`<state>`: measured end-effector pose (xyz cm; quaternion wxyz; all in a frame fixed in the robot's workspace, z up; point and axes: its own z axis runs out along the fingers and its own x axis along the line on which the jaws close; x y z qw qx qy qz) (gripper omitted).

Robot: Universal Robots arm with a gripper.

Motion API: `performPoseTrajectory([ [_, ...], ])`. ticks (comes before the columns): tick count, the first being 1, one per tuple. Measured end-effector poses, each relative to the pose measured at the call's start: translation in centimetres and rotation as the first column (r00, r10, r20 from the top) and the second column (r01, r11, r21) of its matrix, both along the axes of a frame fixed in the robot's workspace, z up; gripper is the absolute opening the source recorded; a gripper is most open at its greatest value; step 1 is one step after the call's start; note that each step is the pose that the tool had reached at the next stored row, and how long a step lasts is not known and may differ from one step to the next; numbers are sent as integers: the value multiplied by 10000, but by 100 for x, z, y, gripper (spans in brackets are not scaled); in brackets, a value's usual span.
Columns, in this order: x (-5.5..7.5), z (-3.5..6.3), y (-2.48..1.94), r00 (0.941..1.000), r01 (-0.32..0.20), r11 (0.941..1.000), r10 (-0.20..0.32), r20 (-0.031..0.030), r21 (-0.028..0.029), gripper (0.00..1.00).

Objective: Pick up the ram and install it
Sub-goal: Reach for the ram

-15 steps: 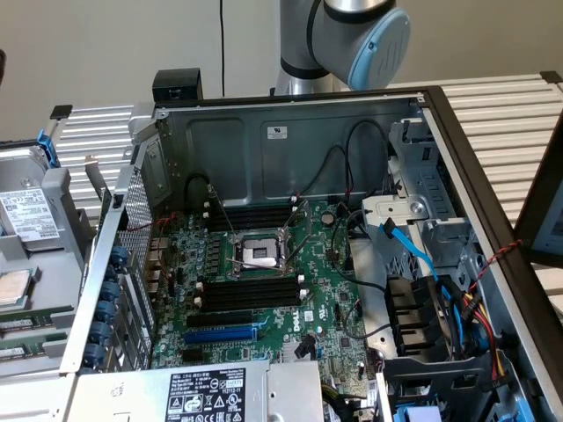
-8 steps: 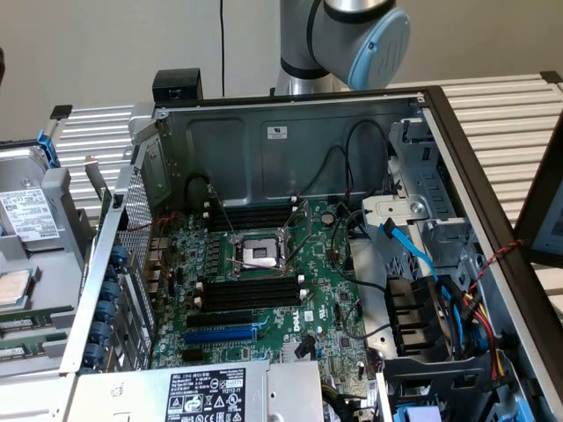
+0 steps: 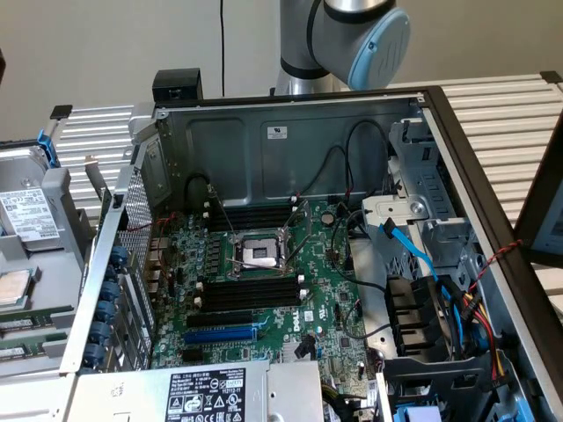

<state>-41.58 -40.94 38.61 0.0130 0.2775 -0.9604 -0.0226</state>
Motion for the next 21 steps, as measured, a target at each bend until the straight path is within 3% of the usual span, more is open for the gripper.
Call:
performPoseTrajectory([
  [5, 0, -23, 0, 9959, -904, 9959, 904, -3, 0, 11],
  [11, 0, -60, 0, 9801, -1987, 9801, 1987, -9, 1, 11],
  [16, 0, -87, 0, 9579, -2870, 9579, 2870, -8, 1, 11],
  [21, 0, -112, 0, 9275, -3738, 9275, 3738, -9, 1, 11],
])
